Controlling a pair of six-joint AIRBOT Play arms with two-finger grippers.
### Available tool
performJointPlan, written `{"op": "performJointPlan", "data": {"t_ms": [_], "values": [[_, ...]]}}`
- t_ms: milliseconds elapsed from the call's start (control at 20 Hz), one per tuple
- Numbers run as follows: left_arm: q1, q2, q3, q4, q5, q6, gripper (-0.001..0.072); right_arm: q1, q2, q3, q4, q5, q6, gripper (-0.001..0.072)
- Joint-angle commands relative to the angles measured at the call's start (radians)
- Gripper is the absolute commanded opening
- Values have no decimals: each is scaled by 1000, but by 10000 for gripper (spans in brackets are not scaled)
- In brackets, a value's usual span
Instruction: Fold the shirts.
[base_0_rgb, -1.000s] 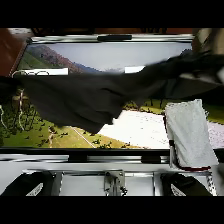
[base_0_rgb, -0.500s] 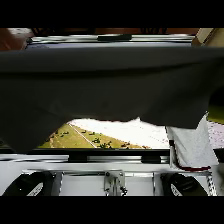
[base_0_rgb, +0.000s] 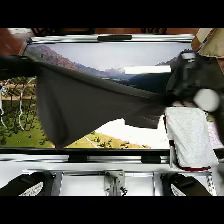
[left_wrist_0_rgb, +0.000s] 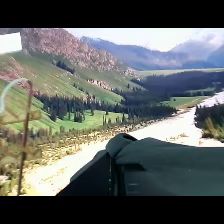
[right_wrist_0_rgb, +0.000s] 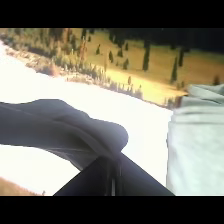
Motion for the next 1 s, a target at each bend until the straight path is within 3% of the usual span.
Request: {"op": "performJointPlan", "data": {"t_ms": [0,100,200,250,350,400,500,600,700,800,850,900,950], "values": [[29,-275,-19,-24,193,-39,36,0,-211,-77,30,-254,158,79],[27,-401,-19,-82,192,-66,37,0,-309,-77,61,-328,182,79],[27,-479,-19,-137,177,-186,46,0,-370,-77,65,-344,217,79],[27,-496,-19,-156,161,-208,136,0,-384,-77,65,-344,217,79],[32,-492,-7,-158,58,-187,560,0,-380,-75,57,-324,183,79],[44,-485,24,-158,-55,-154,658,0,-367,-75,41,-301,164,79],[81,-460,104,-158,-328,-21,657,0,-338,-75,2,-245,143,79],[130,-378,105,-159,-512,26,657,0,-305,-75,-35,-175,120,79],[186,-220,-24,-191,-514,26,645,0,-285,-75,-56,-124,85,79],[254,-21,-287,-250,-485,25,462,0,-282,-75,-59,-97,61,79],[297,85,-448,-281,-468,25,464,0,-282,-75,-56,-95,60,79],[343,177,-594,-309,-446,25,530,0,-282,-75,-52,-99,59,79],[402,256,-735,-343,-417,22,714,1,-282,-75,-41,-105,51,79]]}}
